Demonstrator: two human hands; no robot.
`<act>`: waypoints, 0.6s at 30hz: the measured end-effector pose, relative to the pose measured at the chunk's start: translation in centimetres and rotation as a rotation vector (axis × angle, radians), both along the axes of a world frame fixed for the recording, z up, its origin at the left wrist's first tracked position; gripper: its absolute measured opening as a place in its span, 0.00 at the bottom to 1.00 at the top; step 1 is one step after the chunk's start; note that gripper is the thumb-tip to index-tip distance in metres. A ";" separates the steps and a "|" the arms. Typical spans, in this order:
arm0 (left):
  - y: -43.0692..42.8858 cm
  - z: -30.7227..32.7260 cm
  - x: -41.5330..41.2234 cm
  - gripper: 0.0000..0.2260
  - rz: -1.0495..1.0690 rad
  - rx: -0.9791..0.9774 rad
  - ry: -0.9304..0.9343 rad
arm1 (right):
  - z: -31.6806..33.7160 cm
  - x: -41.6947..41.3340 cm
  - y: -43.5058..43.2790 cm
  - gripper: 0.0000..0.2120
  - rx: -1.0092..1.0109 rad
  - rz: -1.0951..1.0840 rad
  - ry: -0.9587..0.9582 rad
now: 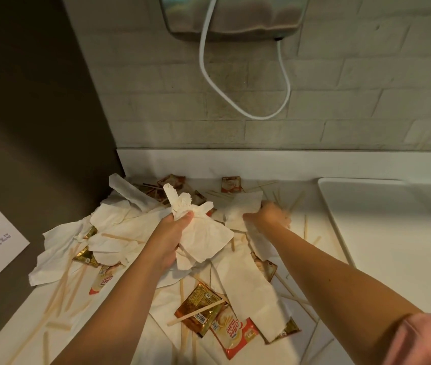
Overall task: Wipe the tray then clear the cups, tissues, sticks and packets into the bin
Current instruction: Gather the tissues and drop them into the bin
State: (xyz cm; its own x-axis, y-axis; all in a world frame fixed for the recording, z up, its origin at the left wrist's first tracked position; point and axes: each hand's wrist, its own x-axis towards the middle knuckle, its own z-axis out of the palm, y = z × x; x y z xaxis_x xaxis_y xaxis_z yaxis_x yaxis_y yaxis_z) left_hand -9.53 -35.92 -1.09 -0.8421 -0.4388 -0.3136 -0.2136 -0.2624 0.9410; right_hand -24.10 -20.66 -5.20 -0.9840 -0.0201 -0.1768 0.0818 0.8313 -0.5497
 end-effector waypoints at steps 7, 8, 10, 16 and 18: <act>-0.1 0.0 0.1 0.10 0.005 0.002 -0.014 | 2.5 0.8 0.2 0.15 -0.495 0.106 0.027; -0.2 -0.1 0.1 0.12 0.007 -0.001 -0.021 | 3.0 1.0 0.2 0.16 -0.547 0.134 0.038; -0.1 -0.2 0.0 0.14 0.006 -0.008 -0.038 | 4.1 1.5 0.1 0.15 -0.614 0.179 0.077; 0.2 0.2 0.0 0.13 0.017 -0.014 -0.042 | 8.4 3.6 -0.3 0.10 -0.825 0.282 0.166; 0.4 0.3 0.2 0.13 0.020 -0.002 -0.038 | 9.7 4.5 -0.3 0.10 -0.975 0.332 0.113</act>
